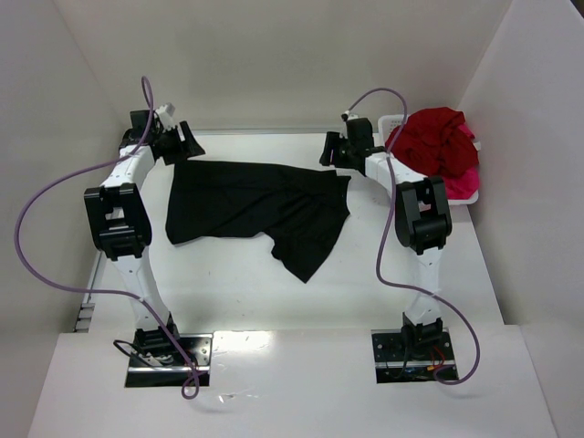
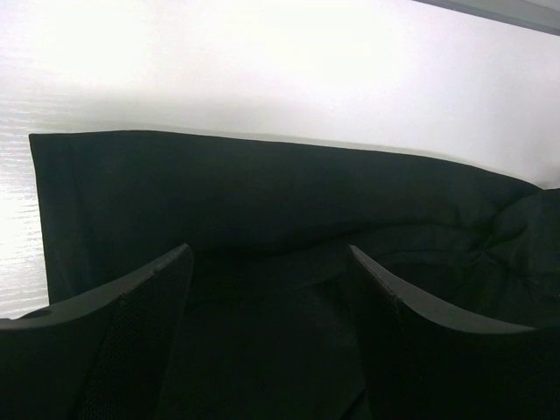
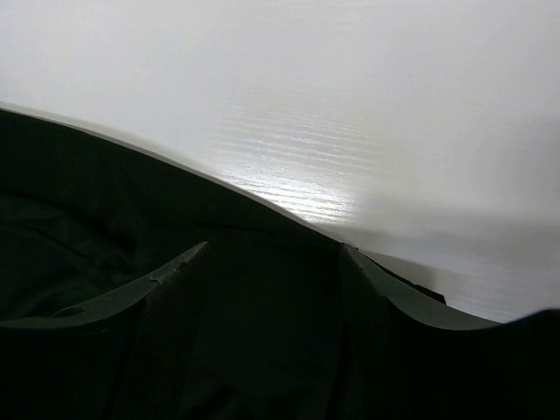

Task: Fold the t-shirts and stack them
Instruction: Fold the flattened tshirt in 1/3 of the way

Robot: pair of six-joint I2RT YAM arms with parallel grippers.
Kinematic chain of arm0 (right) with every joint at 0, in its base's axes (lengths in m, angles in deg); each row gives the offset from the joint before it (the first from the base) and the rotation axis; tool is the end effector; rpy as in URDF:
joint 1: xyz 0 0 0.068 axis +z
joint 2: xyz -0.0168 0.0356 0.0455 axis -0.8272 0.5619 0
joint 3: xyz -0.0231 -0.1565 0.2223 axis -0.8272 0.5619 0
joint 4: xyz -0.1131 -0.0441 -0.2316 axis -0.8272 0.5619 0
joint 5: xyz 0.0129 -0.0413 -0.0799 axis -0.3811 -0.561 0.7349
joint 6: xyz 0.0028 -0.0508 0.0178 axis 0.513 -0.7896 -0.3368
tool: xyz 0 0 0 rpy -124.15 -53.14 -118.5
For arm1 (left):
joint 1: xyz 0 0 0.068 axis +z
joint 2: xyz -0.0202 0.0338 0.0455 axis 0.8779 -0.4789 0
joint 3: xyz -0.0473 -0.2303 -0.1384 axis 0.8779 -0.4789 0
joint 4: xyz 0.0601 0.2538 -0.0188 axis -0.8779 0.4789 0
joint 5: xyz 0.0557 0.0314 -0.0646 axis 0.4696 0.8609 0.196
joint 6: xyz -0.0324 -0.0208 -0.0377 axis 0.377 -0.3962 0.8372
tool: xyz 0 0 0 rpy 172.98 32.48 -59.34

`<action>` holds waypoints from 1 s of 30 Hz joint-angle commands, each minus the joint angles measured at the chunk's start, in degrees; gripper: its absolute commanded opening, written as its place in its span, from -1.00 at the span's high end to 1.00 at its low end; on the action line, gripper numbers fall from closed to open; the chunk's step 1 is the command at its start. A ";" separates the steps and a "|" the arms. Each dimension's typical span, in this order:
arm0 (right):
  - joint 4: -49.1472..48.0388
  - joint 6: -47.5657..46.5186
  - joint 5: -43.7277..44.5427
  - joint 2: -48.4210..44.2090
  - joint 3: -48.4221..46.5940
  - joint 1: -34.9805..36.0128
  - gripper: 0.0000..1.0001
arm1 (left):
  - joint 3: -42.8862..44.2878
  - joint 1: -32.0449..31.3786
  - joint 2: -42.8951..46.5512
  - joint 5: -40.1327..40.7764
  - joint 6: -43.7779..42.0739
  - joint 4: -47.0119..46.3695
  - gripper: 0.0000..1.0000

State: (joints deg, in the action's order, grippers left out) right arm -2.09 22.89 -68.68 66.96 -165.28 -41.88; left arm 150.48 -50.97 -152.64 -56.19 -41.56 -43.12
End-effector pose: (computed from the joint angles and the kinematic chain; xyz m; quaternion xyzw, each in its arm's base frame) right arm 0.4838 0.1254 0.2006 -0.0168 0.8925 0.1789 0.4137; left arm 0.4854 0.0741 0.2465 -0.1126 0.8747 -0.2157 0.4191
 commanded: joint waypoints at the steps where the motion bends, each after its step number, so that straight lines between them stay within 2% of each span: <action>1: 0.71 -0.28 0.44 1.02 -2.85 -0.22 -0.32 | 0.24 0.22 1.94 -1.55 -1.37 -1.72 -0.57; 24: 4.58 -0.28 1.50 3.31 -3.46 -0.22 -0.29 | 0.76 0.75 1.41 -2.07 -1.90 -1.19 -0.57; 30: 5.28 0.25 2.30 2.78 -2.23 -0.22 -0.51 | 0.76 0.75 1.41 -2.08 -1.90 -1.19 -0.57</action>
State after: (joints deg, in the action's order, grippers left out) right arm 2.91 23.06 -67.45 70.21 -166.52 -41.88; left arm 150.48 -50.56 -152.64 -56.79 -41.75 -43.07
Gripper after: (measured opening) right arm 0.745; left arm 0.784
